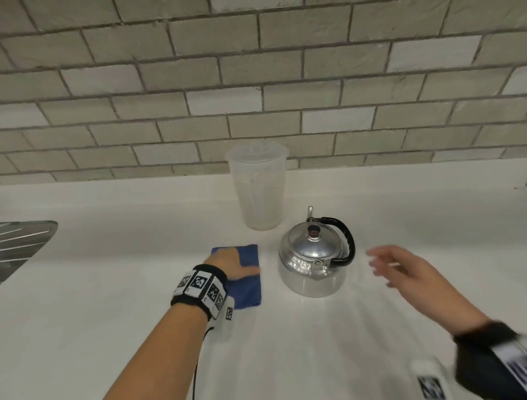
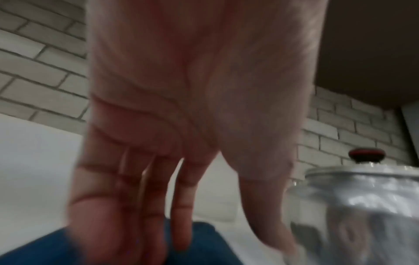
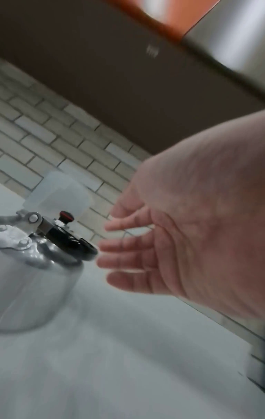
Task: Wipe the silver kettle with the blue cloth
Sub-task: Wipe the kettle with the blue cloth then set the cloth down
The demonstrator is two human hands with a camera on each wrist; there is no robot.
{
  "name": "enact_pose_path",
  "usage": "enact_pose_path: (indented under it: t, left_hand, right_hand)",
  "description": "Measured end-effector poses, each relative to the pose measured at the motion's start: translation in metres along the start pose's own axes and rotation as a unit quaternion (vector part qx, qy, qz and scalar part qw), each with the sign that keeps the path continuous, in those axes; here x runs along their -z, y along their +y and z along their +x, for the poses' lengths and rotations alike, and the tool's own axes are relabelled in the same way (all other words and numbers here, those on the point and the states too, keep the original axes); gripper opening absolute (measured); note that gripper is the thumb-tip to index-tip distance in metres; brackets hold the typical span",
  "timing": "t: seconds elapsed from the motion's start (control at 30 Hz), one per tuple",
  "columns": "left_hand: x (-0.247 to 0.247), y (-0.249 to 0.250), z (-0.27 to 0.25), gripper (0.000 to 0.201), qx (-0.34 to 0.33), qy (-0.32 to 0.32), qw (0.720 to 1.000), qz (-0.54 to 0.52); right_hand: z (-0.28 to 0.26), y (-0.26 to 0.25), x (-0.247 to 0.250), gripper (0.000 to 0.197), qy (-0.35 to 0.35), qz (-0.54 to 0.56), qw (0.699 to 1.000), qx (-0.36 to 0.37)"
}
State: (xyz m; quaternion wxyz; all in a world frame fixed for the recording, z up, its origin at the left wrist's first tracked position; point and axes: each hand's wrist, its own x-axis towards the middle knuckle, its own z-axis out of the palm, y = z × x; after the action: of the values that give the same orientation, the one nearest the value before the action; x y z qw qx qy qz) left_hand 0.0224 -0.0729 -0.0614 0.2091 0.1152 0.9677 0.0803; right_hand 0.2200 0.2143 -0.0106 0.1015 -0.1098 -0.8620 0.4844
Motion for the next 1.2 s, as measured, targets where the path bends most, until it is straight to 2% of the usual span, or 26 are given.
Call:
enact_pose_path:
  t: [0.07,0.13,0.2,0.27,0.3,0.33,0.4,0.47,0.5,0.57,0.67,0.73,0.83,0.93,1.07,1.13,1.2]
  left_hand:
    - [-0.009,-0.005,-0.001,0.056,-0.006,-0.039,0.998,0.041]
    - [-0.015,-0.011,0.006,0.047,-0.008,-0.030,0.999,0.026]
    - [-0.016,-0.017,0.009,0.037,-0.014,-0.013,1.000,-0.014]
    - [-0.014,-0.021,0.007,0.026,-0.021,0.005,0.997,-0.074]
    - [-0.011,-0.020,0.005,0.028,-0.028,0.016,0.990,-0.139]
    - [-0.008,-0.016,0.001,0.032,-0.037,0.036,0.975,-0.216]
    - [-0.002,0.002,-0.007,0.026,-0.093,0.077,0.935,-0.334]
    - [-0.005,0.026,-0.009,0.025,-0.157,0.073,0.904,-0.391]
    - [-0.010,0.041,-0.010,0.027,-0.178,0.066,0.898,-0.397]
    - [-0.028,0.065,-0.004,0.028,-0.173,0.050,0.882,-0.435]
    - [-0.042,0.086,0.012,0.030,-0.149,0.043,0.799,-0.582]
    - [-0.040,0.089,0.027,0.045,-0.115,0.042,0.759,-0.640]
    - [-0.042,0.089,0.044,0.048,-0.067,0.055,0.732,-0.676]
    - [-0.054,0.099,0.023,0.045,-0.055,0.120,0.714,-0.687]
    - [-0.075,0.110,-0.002,0.039,-0.067,0.181,0.721,-0.666]
    - [-0.070,0.105,0.013,0.035,-0.076,0.174,0.725,-0.662]
    - [-0.056,0.096,0.034,0.031,-0.079,0.131,0.736,-0.660]
  right_hand:
    - [0.041,0.002,-0.020,0.024,-0.005,0.009,0.998,-0.055]
    - [0.070,0.001,-0.036,0.040,-0.024,0.029,0.994,-0.106]
    - [0.087,0.003,-0.046,0.052,-0.015,0.064,0.989,-0.133]
    - [0.094,0.002,-0.049,0.053,0.015,0.080,0.989,-0.126]
    - [0.096,0.000,-0.049,0.050,0.028,0.074,0.991,-0.104]
    - [0.096,-0.005,-0.049,0.047,0.037,0.069,0.994,-0.075]
    - [0.097,-0.016,-0.047,0.044,0.041,0.066,0.997,-0.018]
    - [0.096,-0.025,-0.050,0.046,0.021,0.045,0.998,0.027]
    - [0.097,-0.027,-0.054,0.047,0.013,0.029,0.999,0.044]
    - [0.099,-0.025,-0.062,0.048,0.009,0.047,0.997,0.054]
    - [0.099,-0.025,-0.067,0.037,0.003,0.145,0.989,0.043]
    - [0.100,-0.023,-0.068,0.030,0.010,0.157,0.987,0.042]
    - [0.099,-0.022,-0.075,0.022,0.048,0.195,0.978,0.046]
    - [0.096,-0.022,-0.084,0.023,0.095,0.251,0.962,0.043]
    - [0.094,-0.020,-0.086,0.026,0.115,0.283,0.952,0.031]
    - [0.094,-0.020,-0.088,0.026,0.110,0.284,0.952,0.014]
    - [0.091,-0.022,-0.090,0.027,0.110,0.266,0.958,0.004]
